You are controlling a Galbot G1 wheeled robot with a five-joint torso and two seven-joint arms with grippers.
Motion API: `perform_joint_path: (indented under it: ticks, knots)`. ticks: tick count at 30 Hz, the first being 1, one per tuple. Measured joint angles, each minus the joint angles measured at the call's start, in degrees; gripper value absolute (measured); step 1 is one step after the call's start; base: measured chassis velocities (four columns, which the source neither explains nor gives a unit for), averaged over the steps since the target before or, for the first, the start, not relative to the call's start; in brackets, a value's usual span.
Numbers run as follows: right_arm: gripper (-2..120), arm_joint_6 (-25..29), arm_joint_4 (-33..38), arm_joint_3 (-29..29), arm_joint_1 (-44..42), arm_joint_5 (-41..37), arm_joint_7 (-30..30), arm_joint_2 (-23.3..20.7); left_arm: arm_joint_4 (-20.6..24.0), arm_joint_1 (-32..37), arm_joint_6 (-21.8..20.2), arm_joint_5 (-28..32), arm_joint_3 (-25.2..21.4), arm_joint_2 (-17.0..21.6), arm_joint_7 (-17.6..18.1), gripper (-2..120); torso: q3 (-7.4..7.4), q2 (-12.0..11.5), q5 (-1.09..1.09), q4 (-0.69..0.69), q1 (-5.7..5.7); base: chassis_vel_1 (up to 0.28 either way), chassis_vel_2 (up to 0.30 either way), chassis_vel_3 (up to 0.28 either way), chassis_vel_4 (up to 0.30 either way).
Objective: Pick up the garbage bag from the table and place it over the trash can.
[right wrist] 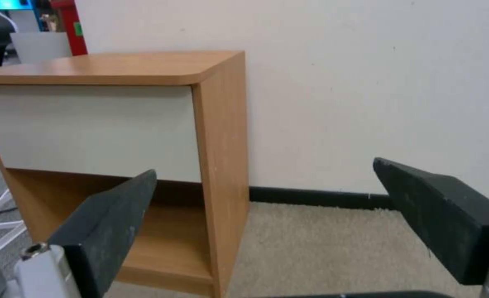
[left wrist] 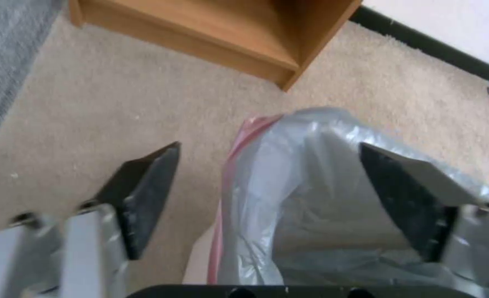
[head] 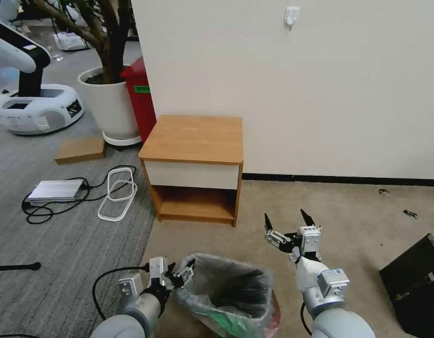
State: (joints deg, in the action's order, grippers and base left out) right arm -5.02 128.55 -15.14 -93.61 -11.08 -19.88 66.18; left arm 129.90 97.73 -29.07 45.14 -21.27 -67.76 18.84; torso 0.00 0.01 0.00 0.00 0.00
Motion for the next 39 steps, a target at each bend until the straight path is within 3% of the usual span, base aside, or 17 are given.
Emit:
perform_joint_path:
  ticks: [5, 8, 11, 14, 15, 17, 18, 21, 25, 39]
  knots:
    - [100, 1.05, 0.45, -0.68, -1.18, -1.92, -0.21, 0.03, 1.75, 0.76, 2.50, -4.08, -1.88, 0.89, -2.64, 99, 0.00, 0.00, 0.00, 0.00, 0.00, 0.000, 0.000, 0.000, 0.000]
    - [100, 3.54, 0.80, -2.24, -3.51, -4.14, -0.04, 0.70, 2.51, 1.03, 10.02, -13.10, -4.62, 1.77, -7.37, 100, 0.00, -0.01, 0.00, 0.01, 0.00, 0.000, 0.000, 0.000, 0.000]
    - [100, 5.88, 0.84, -3.35, -5.24, -4.63, 0.08, 1.45, 3.65, 1.29, 13.59, -16.89, -6.86, 2.62, -9.86, 100, 0.00, -0.01, -0.01, 0.00, 0.00, 0.000, 0.000, 0.000, 0.000]
    - [100, 11.09, 0.58, -5.03, -7.39, -5.16, 0.25, 2.59, 4.56, 2.51, 19.85, -22.28, -13.08, 3.72, -14.44, 100, 0.00, -0.01, 0.00, 0.00, 0.00, 0.000, 0.000, 0.000, 0.000]
    - [100, 11.09, 0.58, -5.03, -7.39, -5.16, 0.25, 2.59, 4.56, 2.51, 19.85, -22.28, -13.08, 3.72, -14.44, 100, 0.00, -0.01, 0.00, 0.00, 0.00, 0.000, 0.000, 0.000, 0.000]
    - [100, 14.23, 0.15, -6.30, -8.64, -5.86, 1.41, 2.86, 4.17, 4.12, 23.09, -24.51, -18.61, 3.92, -17.76, 100, 0.00, -0.01, 0.00, 0.00, 0.00, 0.000, 0.000, 0.000, 0.000]
    - [100, 14.23, 0.15, -6.30, -8.64, -5.86, 1.41, 2.86, 4.17, 4.12, 23.09, -24.51, -18.61, 3.92, -17.76, 100, 0.00, -0.01, 0.00, 0.00, 0.00, 0.000, 0.000, 0.000, 0.000]
    - [100, 17.02, -1.26, -8.19, -10.12, -6.73, 3.78, 2.86, 3.44, 8.20, 24.63, -24.54, -25.19, 3.70, -20.73, 100, 0.00, 0.00, 0.00, 0.01, 0.00, 0.000, 0.000, 0.000, 0.000]
    - [100, 17.83, -2.22, -9.09, -10.17, -6.85, 4.38, 2.85, 2.21, 10.28, 24.80, -23.52, -26.95, 2.79, -21.29, 100, 0.00, -0.01, 0.00, 0.02, 0.00, 0.000, 0.000, 0.000, 0.000]
    - [100, 17.11, -3.71, -10.07, -8.39, -6.37, 4.29, 2.76, 0.46, 10.19, 22.43, -23.11, -25.65, 1.56, -20.17, 100, 0.00, -0.01, 0.00, 0.00, 0.00, 0.000, 0.000, 0.000, 0.000]
